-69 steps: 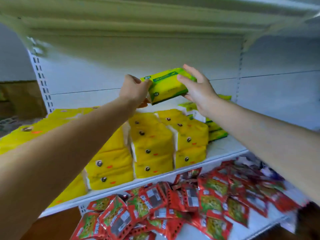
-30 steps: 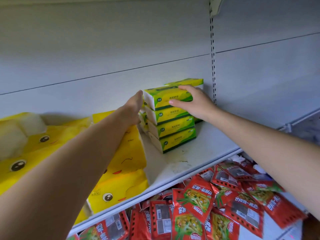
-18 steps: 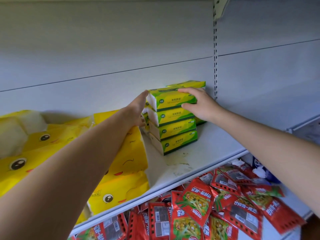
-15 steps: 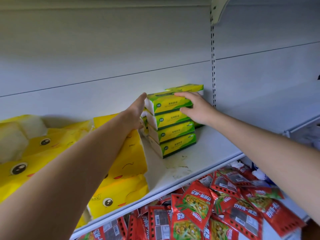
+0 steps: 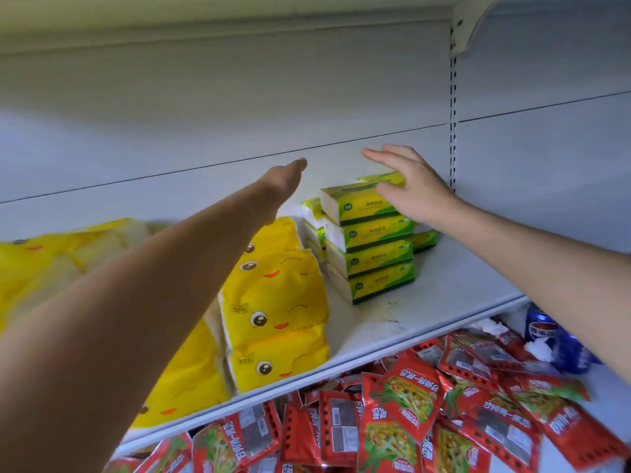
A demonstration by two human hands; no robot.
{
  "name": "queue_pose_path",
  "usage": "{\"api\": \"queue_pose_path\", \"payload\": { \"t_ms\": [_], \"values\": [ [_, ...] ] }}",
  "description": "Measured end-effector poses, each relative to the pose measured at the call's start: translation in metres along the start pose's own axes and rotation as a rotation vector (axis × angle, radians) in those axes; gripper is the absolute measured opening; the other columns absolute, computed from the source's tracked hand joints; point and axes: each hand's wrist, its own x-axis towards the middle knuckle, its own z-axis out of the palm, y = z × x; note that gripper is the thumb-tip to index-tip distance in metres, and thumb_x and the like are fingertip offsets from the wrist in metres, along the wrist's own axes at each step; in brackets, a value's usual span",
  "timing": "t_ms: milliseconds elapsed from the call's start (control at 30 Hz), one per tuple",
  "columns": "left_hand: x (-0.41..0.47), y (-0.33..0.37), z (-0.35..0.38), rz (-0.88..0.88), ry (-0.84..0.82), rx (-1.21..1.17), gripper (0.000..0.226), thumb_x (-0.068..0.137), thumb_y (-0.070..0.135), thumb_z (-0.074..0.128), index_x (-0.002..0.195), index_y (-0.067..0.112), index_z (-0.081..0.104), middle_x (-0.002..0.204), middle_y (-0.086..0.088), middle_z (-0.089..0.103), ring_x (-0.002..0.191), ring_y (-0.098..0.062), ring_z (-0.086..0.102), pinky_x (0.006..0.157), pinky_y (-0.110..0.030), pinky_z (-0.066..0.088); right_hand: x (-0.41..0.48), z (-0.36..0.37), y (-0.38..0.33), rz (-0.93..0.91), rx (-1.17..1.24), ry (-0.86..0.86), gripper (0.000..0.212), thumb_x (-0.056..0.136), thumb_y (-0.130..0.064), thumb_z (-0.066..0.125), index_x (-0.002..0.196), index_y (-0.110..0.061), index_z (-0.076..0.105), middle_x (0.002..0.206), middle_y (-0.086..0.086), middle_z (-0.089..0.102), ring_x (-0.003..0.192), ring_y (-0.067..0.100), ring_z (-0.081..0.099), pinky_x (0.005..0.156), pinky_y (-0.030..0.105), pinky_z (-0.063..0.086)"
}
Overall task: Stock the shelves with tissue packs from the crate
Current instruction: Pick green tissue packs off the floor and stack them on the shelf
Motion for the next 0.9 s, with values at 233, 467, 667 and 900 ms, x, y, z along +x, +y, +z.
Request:
{"api": "queue_pose_path", "payload": {
  "t_ms": [233, 467, 667, 900],
  "values": [
    [-0.038, -0.023, -0.082, 0.199, 0.037, 0.444, 0.061, 0.101, 0.040, 0.032, 0.149, 0.005, 0.017, 0.156, -0.013, 0.019, 0.143, -0.027, 0.021, 0.113, -0.032, 0.019, 0.001, 0.037, -0.080, -0.114, -0.050, -0.114, 0.045, 0.092, -0.026, 0.055, 0.136, -0.028, 0.046, 0.145, 0.003, 0.034, 0.136, 0.013, 0.029, 0.105, 0.017, 0.017],
    [-0.085, -0.055, -0.206, 0.287, 0.118, 0.702, 0.060, 0.101, 0.041, 0.031, 0.149, 0.008, 0.017, 0.154, -0.012, 0.024, 0.141, -0.027, 0.024, 0.110, -0.028, 0.021, -0.028, 0.103, -0.188, -0.248, -0.092, -0.271, 0.047, 0.091, -0.032, 0.056, 0.136, -0.030, 0.045, 0.146, 0.005, 0.034, 0.136, 0.014, 0.029, 0.107, 0.017, 0.017],
    [-0.137, -0.113, -0.352, 0.197, 0.292, 0.751, 0.059, 0.100, 0.045, 0.030, 0.148, 0.012, 0.024, 0.152, -0.012, 0.030, 0.138, -0.030, 0.031, 0.111, -0.034, 0.023, -0.077, 0.172, -0.311, -0.444, 0.031, -0.351, 0.045, 0.092, -0.033, 0.056, 0.135, -0.029, 0.045, 0.140, 0.005, 0.040, 0.130, 0.009, 0.034, 0.097, 0.005, 0.018],
    [-0.259, -0.275, -0.477, -0.058, 0.414, 0.871, 0.046, 0.099, 0.036, 0.034, 0.138, 0.011, 0.040, 0.131, -0.012, 0.053, 0.119, -0.033, 0.048, 0.097, -0.039, 0.039, -0.199, 0.280, -0.407, -0.625, 0.410, -0.467, 0.044, 0.087, -0.042, 0.049, 0.129, -0.035, 0.043, 0.137, -0.005, 0.039, 0.129, -0.002, 0.033, 0.104, 0.004, 0.020]
  ]
}}
